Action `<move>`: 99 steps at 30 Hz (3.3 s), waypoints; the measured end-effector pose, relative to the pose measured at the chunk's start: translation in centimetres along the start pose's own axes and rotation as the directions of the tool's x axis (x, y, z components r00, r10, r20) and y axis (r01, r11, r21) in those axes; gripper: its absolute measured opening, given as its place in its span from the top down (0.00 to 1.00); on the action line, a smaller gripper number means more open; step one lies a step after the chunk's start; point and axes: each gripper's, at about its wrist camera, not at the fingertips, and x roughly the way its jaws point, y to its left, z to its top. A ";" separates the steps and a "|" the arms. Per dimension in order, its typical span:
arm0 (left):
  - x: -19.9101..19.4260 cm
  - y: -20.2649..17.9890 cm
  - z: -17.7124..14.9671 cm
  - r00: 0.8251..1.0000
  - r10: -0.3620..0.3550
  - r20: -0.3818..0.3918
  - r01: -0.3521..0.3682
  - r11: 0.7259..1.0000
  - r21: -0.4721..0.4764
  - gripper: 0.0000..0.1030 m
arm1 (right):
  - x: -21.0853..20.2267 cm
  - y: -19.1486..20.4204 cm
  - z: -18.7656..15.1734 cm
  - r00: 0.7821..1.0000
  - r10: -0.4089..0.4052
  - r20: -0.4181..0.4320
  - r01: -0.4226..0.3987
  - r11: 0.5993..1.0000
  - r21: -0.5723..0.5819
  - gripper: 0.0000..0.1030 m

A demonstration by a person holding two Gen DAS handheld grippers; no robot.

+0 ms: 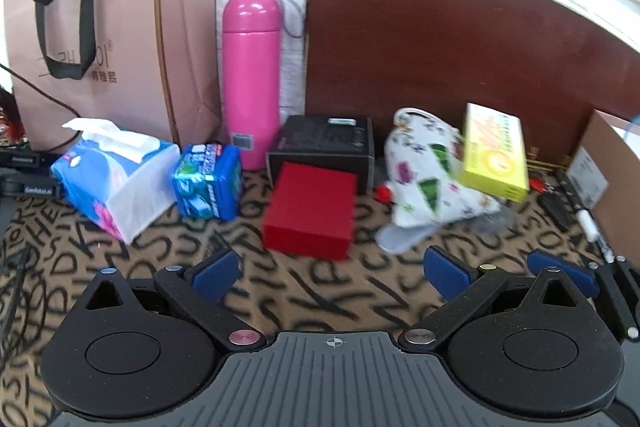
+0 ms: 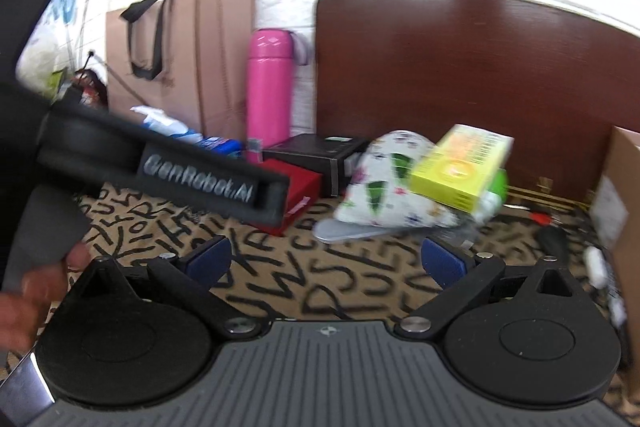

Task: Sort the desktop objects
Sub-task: 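Close the left gripper around the red box, then lift the red box with the left gripper toward the cardboard box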

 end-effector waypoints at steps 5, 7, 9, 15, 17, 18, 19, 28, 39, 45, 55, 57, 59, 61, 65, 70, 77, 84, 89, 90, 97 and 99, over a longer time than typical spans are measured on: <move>3.1 1.8 1.2 0.998 -0.043 -0.037 0.044 0.999 0.025 0.02 | 3.0 1.4 0.7 0.999 0.050 -0.021 -0.051 0.998 -0.037 0.10; 4.2 2.0 1.4 0.997 -0.059 -0.049 0.061 0.997 0.041 0.02 | 4.0 1.8 0.9 0.997 0.070 -0.027 -0.071 0.996 -0.048 0.12; 5.3 2.2 1.6 0.995 -0.078 -0.068 0.081 0.996 0.048 0.03 | 5.1 2.1 1.1 0.996 0.081 -0.036 -0.083 0.995 -0.057 0.13; 7.7 3.0 1.8 0.983 -0.145 -0.112 0.150 0.988 0.040 0.10 | 7.8 2.5 1.1 0.993 0.094 -0.069 -0.101 0.989 -0.105 0.20; 8.4 3.4 1.8 0.980 -0.157 -0.121 0.162 0.986 0.034 0.13 | 8.5 2.5 1.1 0.992 0.097 -0.080 -0.106 0.989 -0.108 0.25; 8.7 3.6 1.8 0.979 -0.160 -0.127 0.164 0.986 0.028 0.13 | 8.8 2.4 1.2 0.991 0.101 -0.088 -0.110 0.989 -0.101 0.25; 9.0 3.8 1.8 0.976 -0.171 -0.134 0.175 0.984 0.019 0.12 | 9.1 2.3 1.2 0.989 0.110 -0.096 -0.119 0.989 -0.091 0.26; 10.3 3.8 1.6 0.968 -0.202 -0.151 0.209 0.977 0.031 0.26 | 11.2 1.9 1.8 0.979 0.150 -0.140 -0.159 0.986 -0.052 0.42; 5.3 -0.5 -1.4 0.957 -0.205 -0.207 0.226 0.971 0.083 0.26 | 4.2 0.8 -0.6 0.979 0.136 -0.154 -0.142 0.989 -0.032 0.43; 1.8 -5.3 -4.8 0.942 -0.242 -0.235 0.275 0.954 0.121 0.26 | -1.4 -1.0 -3.3 0.982 0.082 -0.172 -0.085 0.996 -0.012 0.43; -3.3 -14.6 -10.2 0.910 -0.310 -0.274 0.364 0.915 0.174 0.26 | -10.7 -5.1 -7.7 0.980 -0.014 -0.197 0.016 1.000 0.009 0.43; -4.5 -16.3 -11.3 0.910 -0.311 -0.275 0.373 0.903 0.213 0.26 | -12.6 -5.8 -8.7 0.980 -0.031 -0.197 0.036 0.999 0.021 0.43; -5.4 -17.5 -12.4 0.902 -0.327 -0.281 0.393 0.892 0.223 0.26 | -14.4 -6.3 -9.6 0.980 -0.047 -0.195 0.054 0.998 0.033 0.43; -6.2 -18.3 -13.3 0.891 -0.350 -0.289 0.416 0.883 0.215 0.26 | -16.1 -6.5 -10.5 0.980 -0.054 -0.190 0.064 0.997 0.047 0.43; -7.4 -19.5 -14.6 0.883 -0.368 -0.290 0.439 0.865 0.242 0.16 | -18.1 -7.0 -11.8 0.985 -0.055 -0.167 0.066 0.996 0.064 0.43; -7.8 -19.6 -14.1 0.915 -0.331 -0.231 0.386 0.883 0.266 0.10 | -18.5 -7.5 -12.1 0.988 -0.060 -0.140 0.068 0.996 0.054 0.36; -6.5 -20.5 -14.0 0.895 -0.338 -0.290 0.418 0.862 0.285 0.20 | -18.0 -7.6 -12.2 0.991 -0.034 -0.128 0.042 0.998 0.057 0.36; -7.0 -21.7 -13.5 0.909 -0.309 -0.281 0.391 0.866 0.312 0.28 | -18.4 -8.0 -11.9 0.992 -0.038 -0.122 0.047 0.996 0.071 0.37; -9.3 -23.6 -12.0 0.917 -0.341 -0.205 0.394 0.849 0.352 0.28 | -20.6 -9.1 -10.5 0.994 -0.091 -0.052 0.093 0.994 0.049 0.37; -9.8 -24.0 -11.5 0.917 -0.352 -0.189 0.398 0.845 0.358 0.28 | -21.1 -9.3 -10.1 0.994 -0.104 -0.036 0.106 0.994 0.040 0.37; -12.0 -28.1 -6.7 0.902 -0.427 -0.069 0.416 0.812 0.409 0.28 | -23.8 -12.0 -6.4 0.973 -0.210 0.096 0.214 0.976 -0.028 0.37; -11.9 -29.5 -5.1 0.894 -0.446 -0.045 0.423 0.805 0.416 0.29 | -23.9 -13.1 -5.3 0.963 -0.242 0.116 0.249 0.967 -0.051 0.37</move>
